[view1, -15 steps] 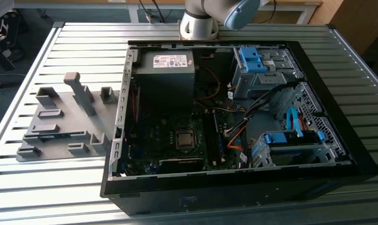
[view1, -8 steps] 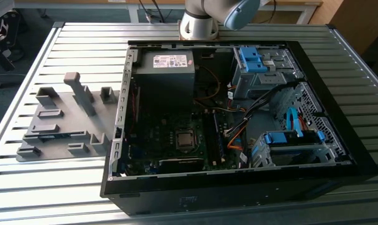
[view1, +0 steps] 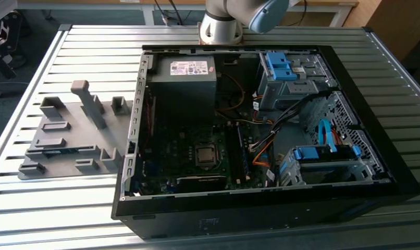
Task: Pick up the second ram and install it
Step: 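Pick up the second ram and move it above second insertion slot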
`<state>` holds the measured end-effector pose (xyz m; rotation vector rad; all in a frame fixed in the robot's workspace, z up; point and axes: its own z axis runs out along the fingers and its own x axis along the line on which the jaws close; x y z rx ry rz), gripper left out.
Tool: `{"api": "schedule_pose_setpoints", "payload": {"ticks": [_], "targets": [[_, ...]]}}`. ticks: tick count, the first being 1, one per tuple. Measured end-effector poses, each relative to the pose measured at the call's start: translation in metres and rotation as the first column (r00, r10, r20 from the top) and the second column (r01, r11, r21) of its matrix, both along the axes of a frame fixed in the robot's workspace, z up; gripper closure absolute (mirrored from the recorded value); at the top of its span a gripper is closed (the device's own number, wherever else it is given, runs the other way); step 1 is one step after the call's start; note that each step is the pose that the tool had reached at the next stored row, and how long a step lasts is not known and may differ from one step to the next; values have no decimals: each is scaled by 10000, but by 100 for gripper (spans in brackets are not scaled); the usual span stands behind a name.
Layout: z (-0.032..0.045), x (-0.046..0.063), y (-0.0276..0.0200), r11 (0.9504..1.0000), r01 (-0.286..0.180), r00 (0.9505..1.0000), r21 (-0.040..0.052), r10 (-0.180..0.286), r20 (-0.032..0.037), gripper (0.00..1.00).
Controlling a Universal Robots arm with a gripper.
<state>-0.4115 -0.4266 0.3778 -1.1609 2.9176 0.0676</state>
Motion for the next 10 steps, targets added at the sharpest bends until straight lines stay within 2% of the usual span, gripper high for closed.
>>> {"api": "schedule_pose_setpoints", "payload": {"ticks": [8,9,10], "targets": [[0,0,0,9995,-301,9995,0,301,0,89],[0,0,0,9986,-521,9986,0,521,0,89],[0,0,0,9985,-553,9985,0,553,0,89]]}}
